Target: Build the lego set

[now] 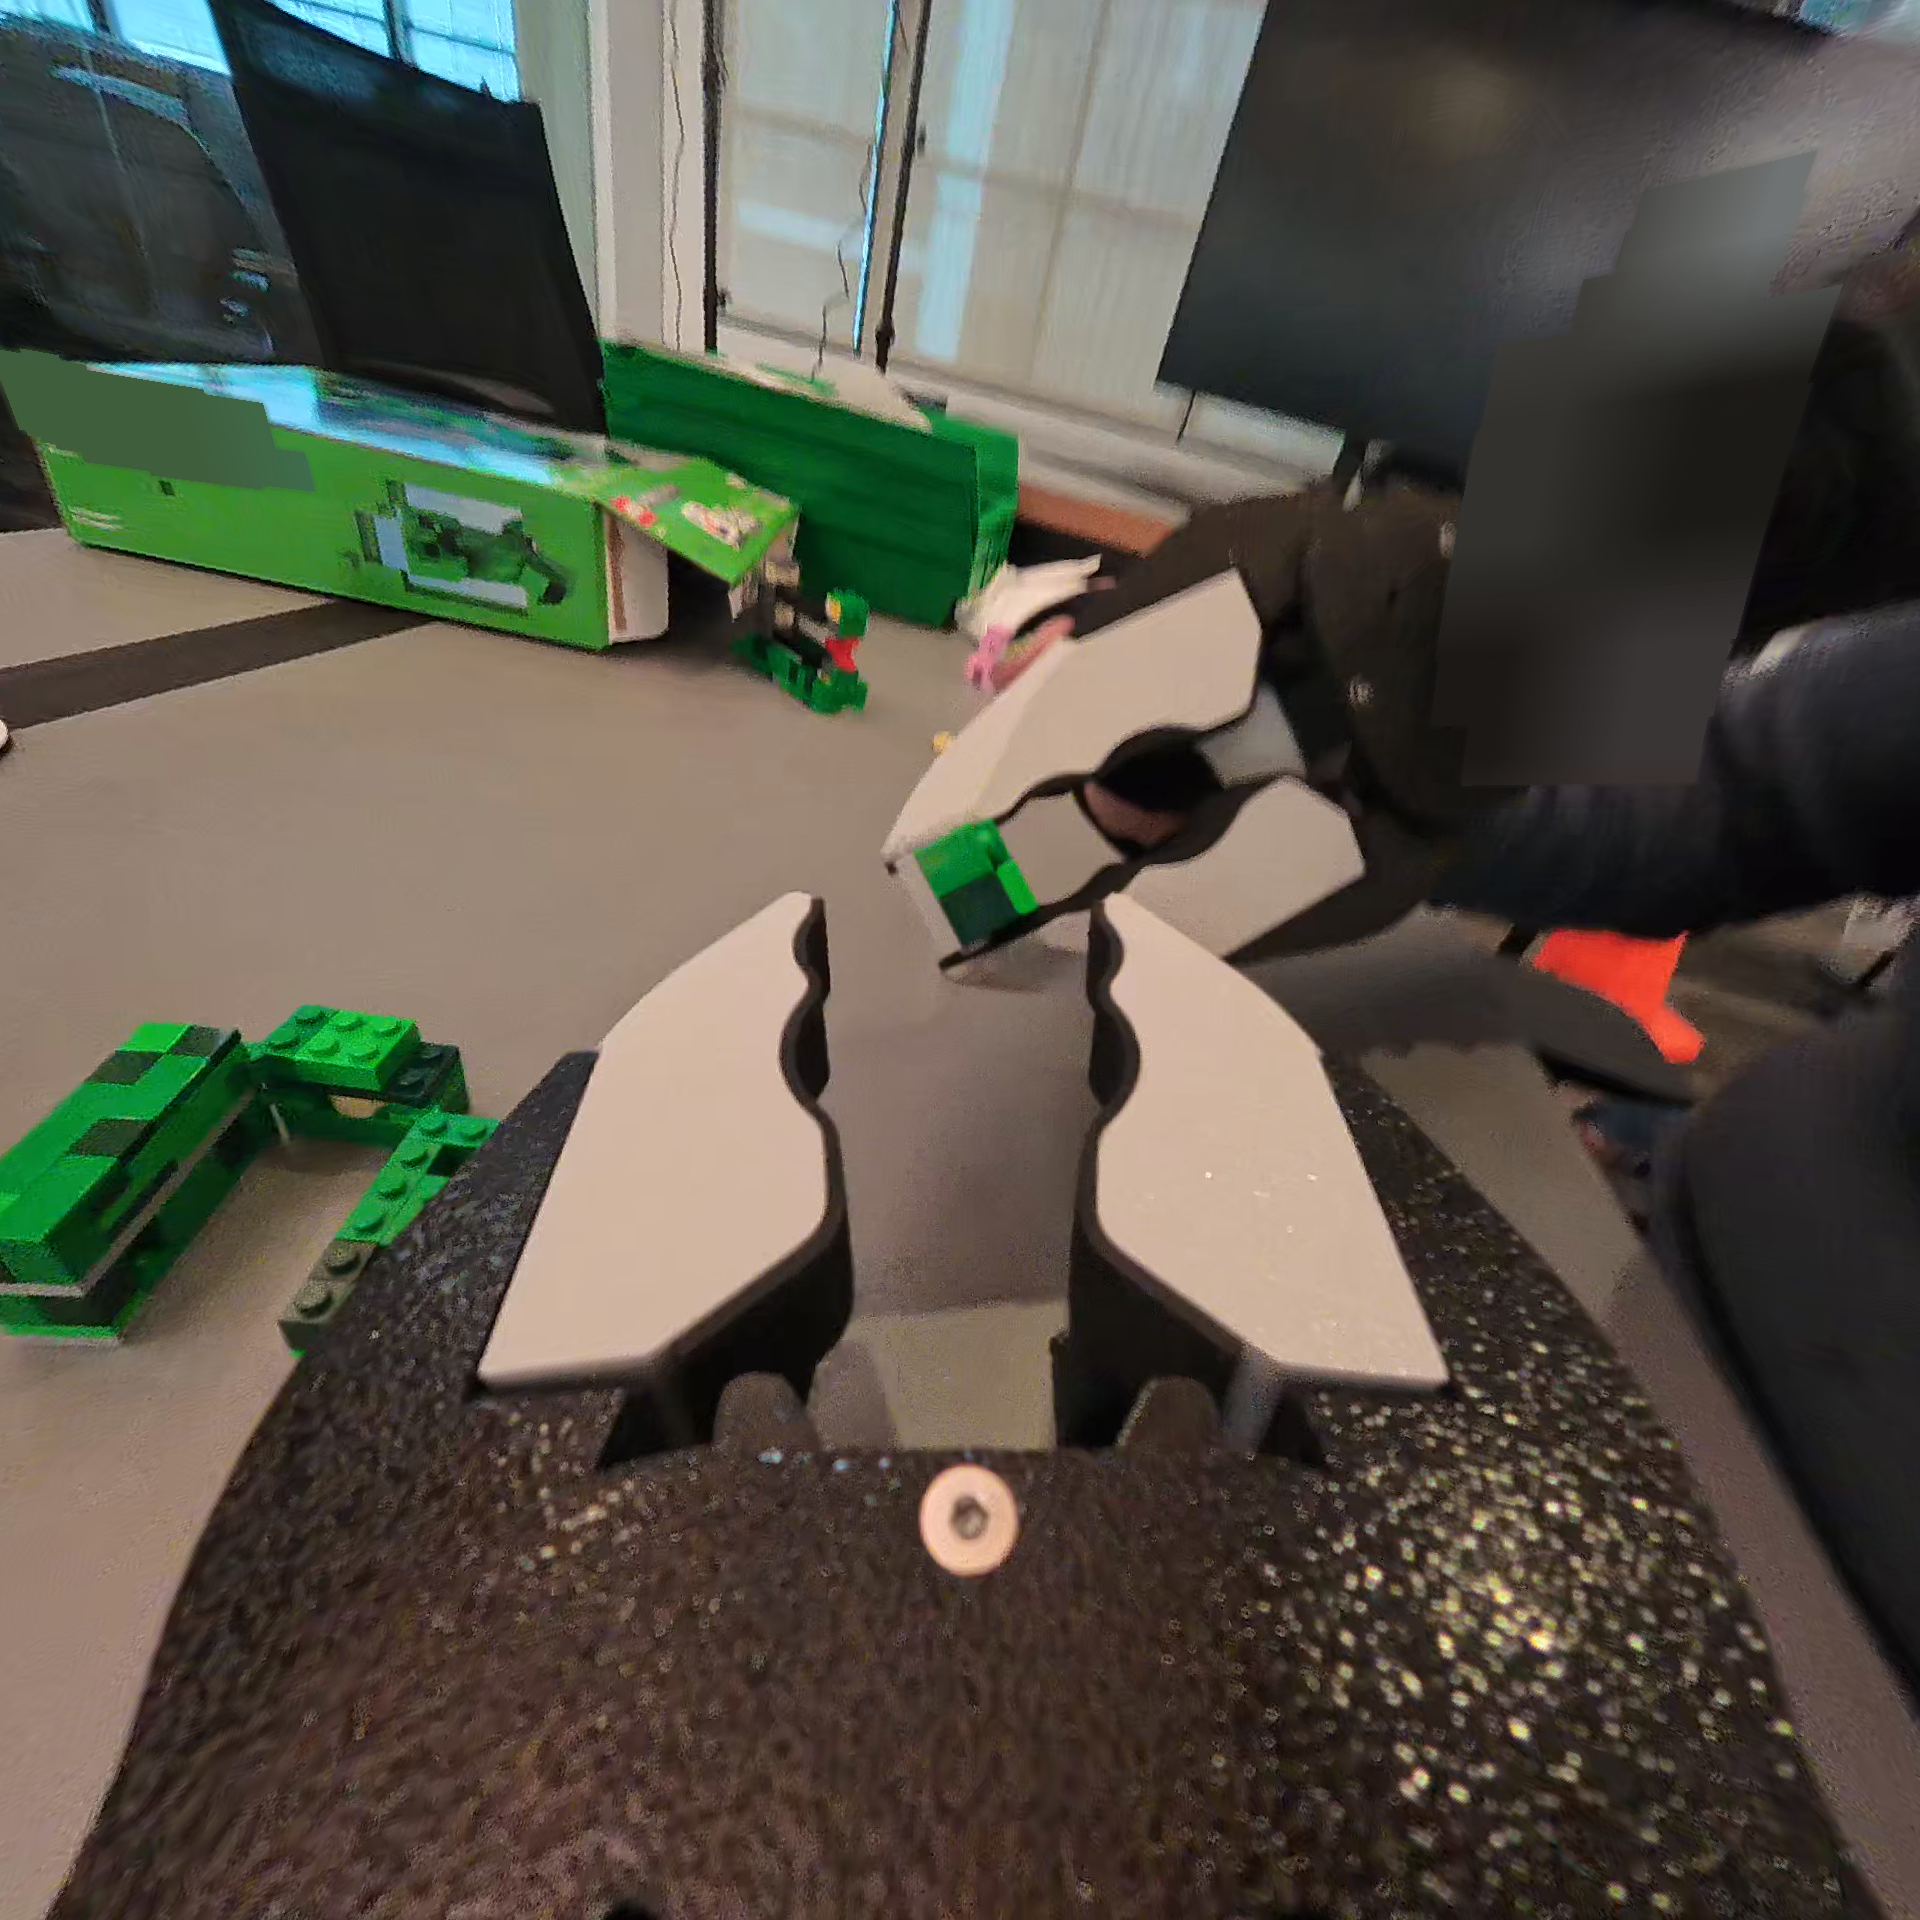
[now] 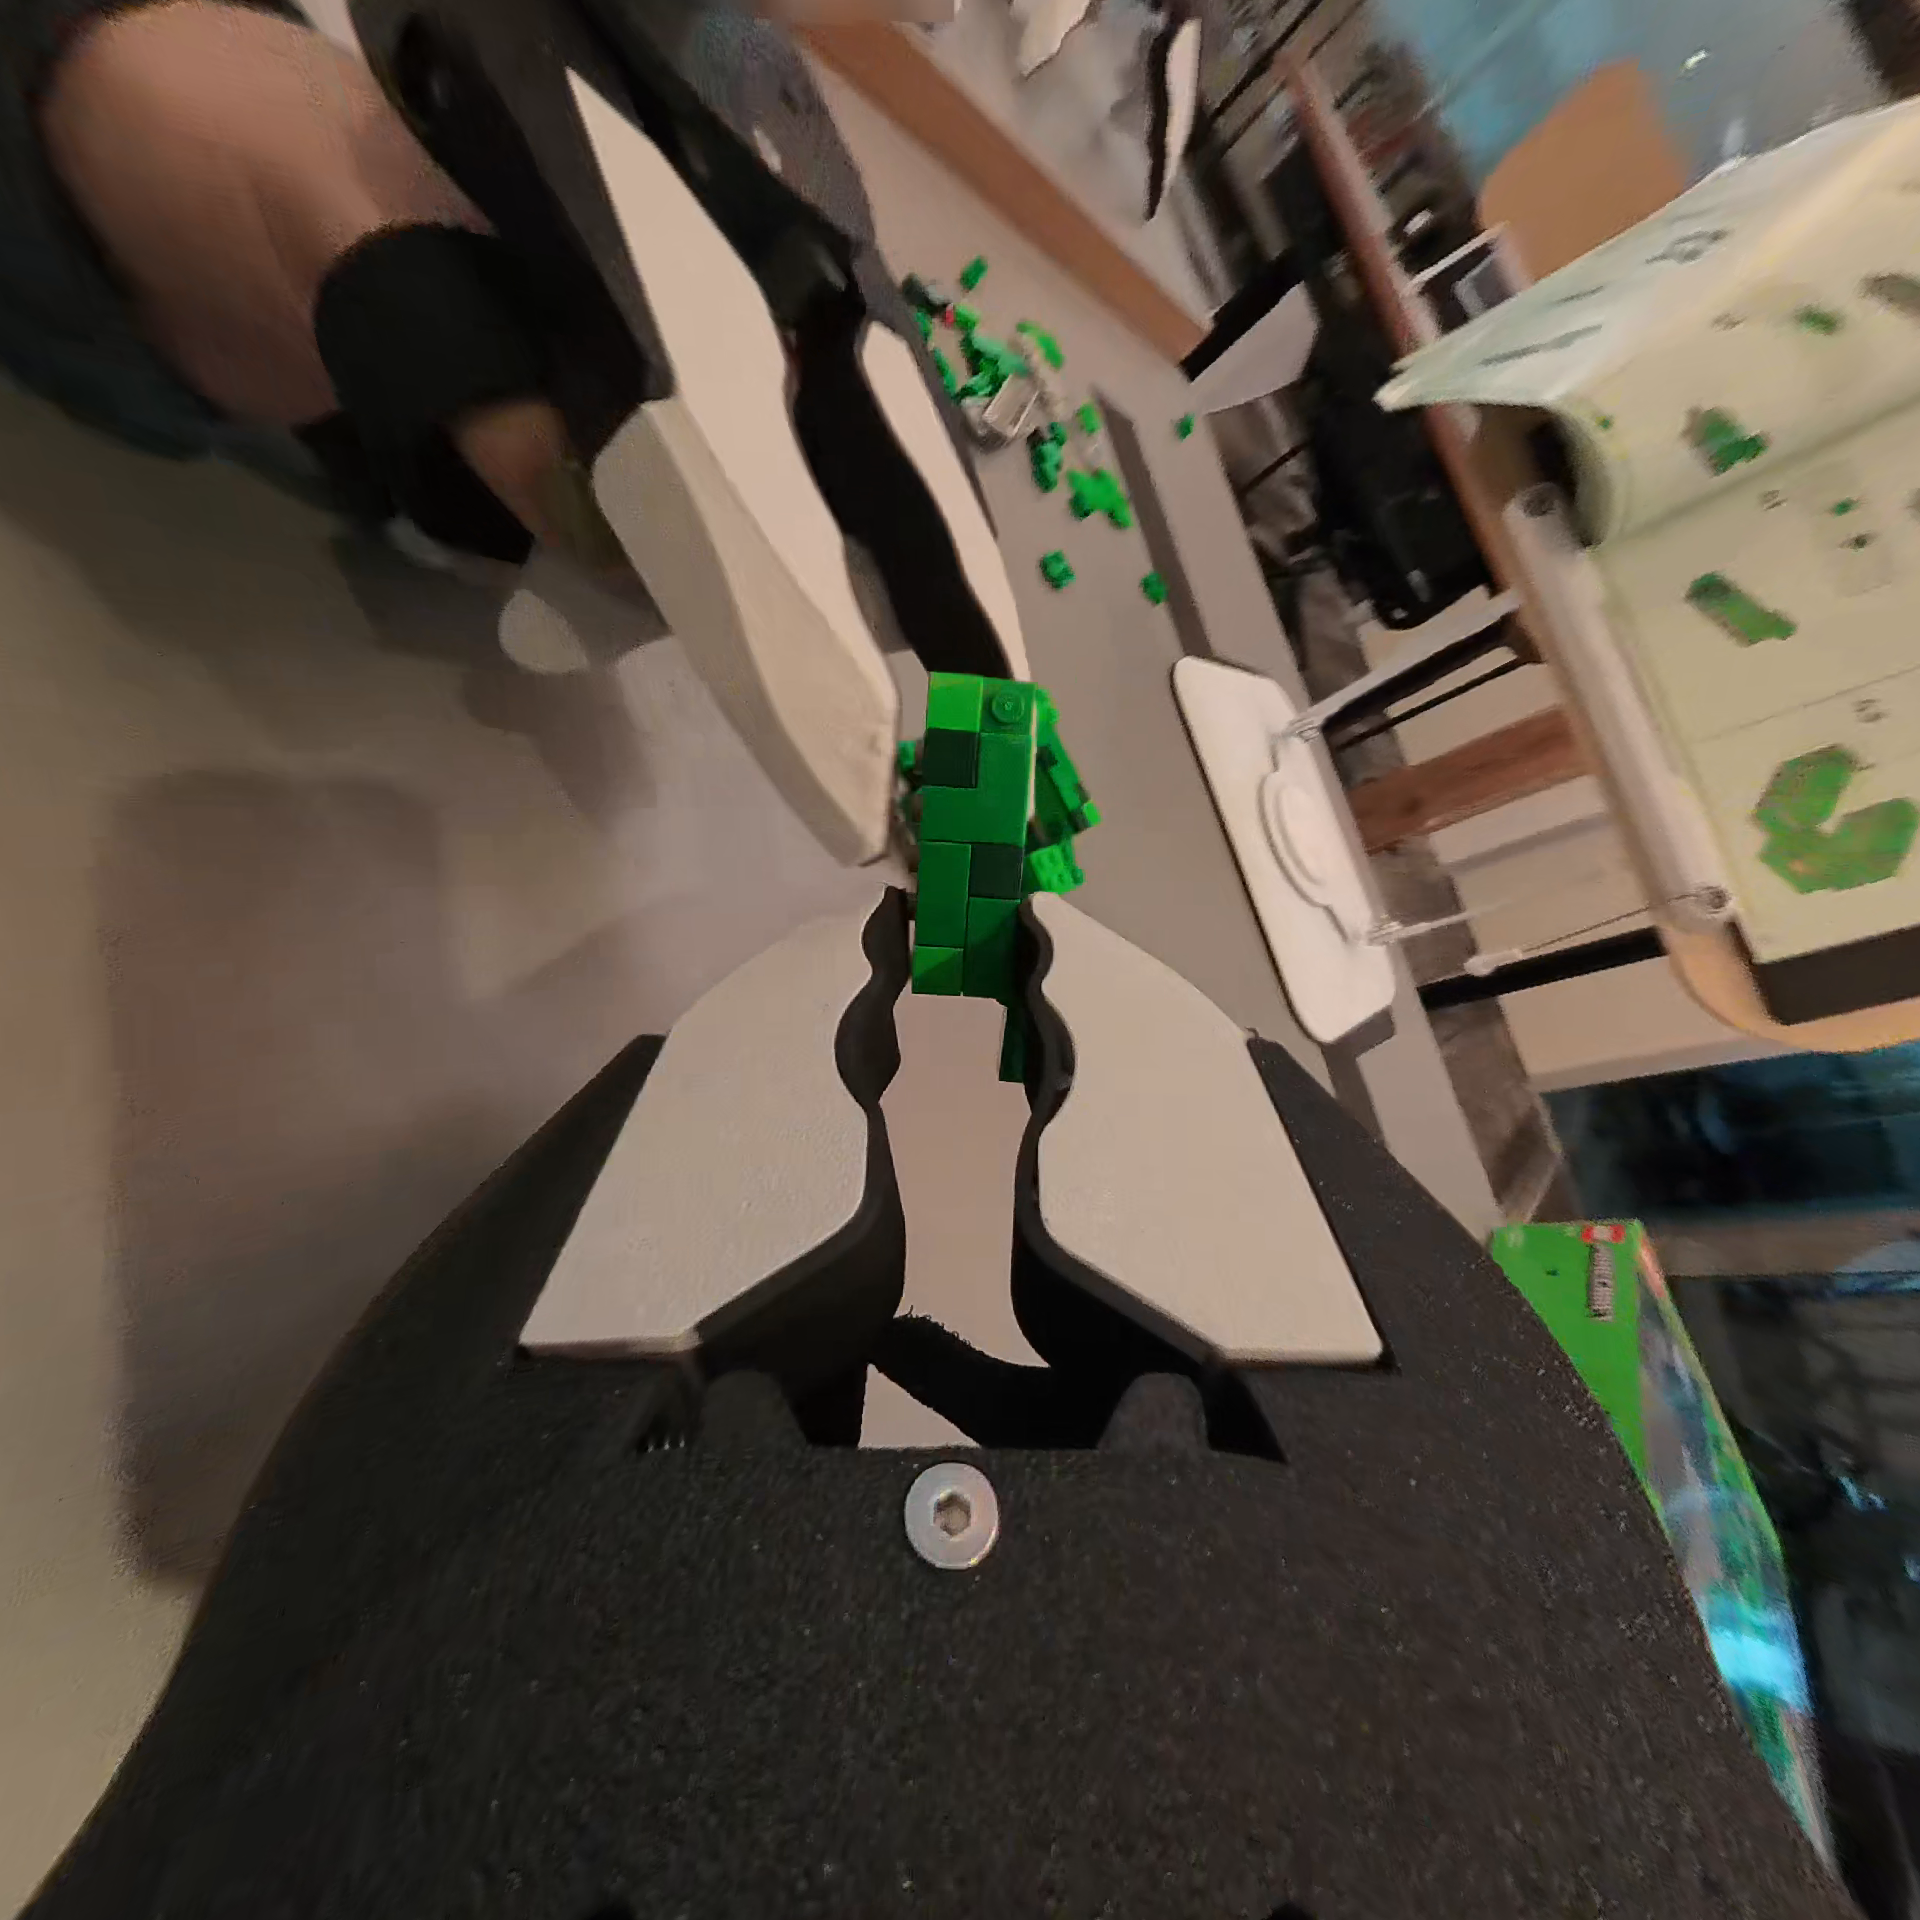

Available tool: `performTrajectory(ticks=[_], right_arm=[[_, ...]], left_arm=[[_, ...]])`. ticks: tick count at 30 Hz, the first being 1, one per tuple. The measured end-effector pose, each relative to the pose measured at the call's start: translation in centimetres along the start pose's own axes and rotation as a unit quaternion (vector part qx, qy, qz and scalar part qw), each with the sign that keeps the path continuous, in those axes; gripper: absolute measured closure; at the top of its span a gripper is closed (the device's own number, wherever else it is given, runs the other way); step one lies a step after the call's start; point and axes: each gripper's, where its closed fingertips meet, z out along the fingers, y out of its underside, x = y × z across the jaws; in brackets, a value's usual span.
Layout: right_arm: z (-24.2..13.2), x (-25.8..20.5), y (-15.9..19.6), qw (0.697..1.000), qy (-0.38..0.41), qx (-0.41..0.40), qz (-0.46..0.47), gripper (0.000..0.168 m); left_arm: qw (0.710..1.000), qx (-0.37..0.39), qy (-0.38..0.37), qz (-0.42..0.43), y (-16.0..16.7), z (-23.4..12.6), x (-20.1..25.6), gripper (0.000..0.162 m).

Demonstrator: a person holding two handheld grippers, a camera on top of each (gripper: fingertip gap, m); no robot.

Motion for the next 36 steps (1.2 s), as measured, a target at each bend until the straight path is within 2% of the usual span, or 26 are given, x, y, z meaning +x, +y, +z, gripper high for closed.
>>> performTrajectory(ticks=[6,10,13,15,16,19,22,25,29,33,36], right_arm=[[0.2,1.0,-1.9,0.997,0.063,0.037,0.017,0.150],[0.4,1.2,-2.4,0.996,0.078,0.042,0.033,0.150],[0.7,1.1,-2.5,0.995,0.086,0.043,0.034,0.150],[0.7,1.3,-2.7,0.994,0.097,0.046,0.038,0.150],[0.7,1.3,-2.8,0.993,0.096,0.052,0.043,0.148],[0.0,1.4,-3.3,0.990,0.099,0.087,0.048,0.127],[-1.2,2.5,-3.0,0.983,0.128,0.126,0.043,0.123],[-1.7,3.7,-0.9,0.974,0.150,0.142,0.090,0.124],[-2.0,5.0,2.1,0.961,0.197,0.141,0.136,0.125],[-1.7,5.1,2.9,0.962,0.196,0.128,0.144,0.128],[-1.0,4.9,3.5,0.963,0.187,0.117,0.152,0.131]], left_arm=[[0.998,0.056,-0.002,-0.036,-1.4,-0.6,-0.2,0.121],[0.996,0.087,-0.002,-0.026,-2.2,-1.1,-0.1,0.130],[0.995,0.099,-0.005,-0.010,-2.6,-1.4,0.1,0.143],[0.995,0.097,-0.011,-0.006,-2.7,-1.4,0.0,0.144],[0.996,0.092,-0.014,-0.011,-2.7,-1.4,-0.2,0.144],[0.995,0.080,-0.046,-0.023,-2.4,-1.7,-1.4,0.145],[0.992,0.078,-0.068,-0.071,-2.1,-2.4,-3.1,0.145],[0.984,0.041,-0.133,-0.113,-0.7,-3.5,-5.8,0.145],[0.981,0.020,-0.164,-0.105,-1.0,-5.3,-7.4,0.145],[0.981,-0.009,-0.138,-0.132,-1.7,-8.7,-8.4,0.145],[0.969,-0.045,-0.031,-0.241,-0.2,-10.1,-7.1,0.145]])
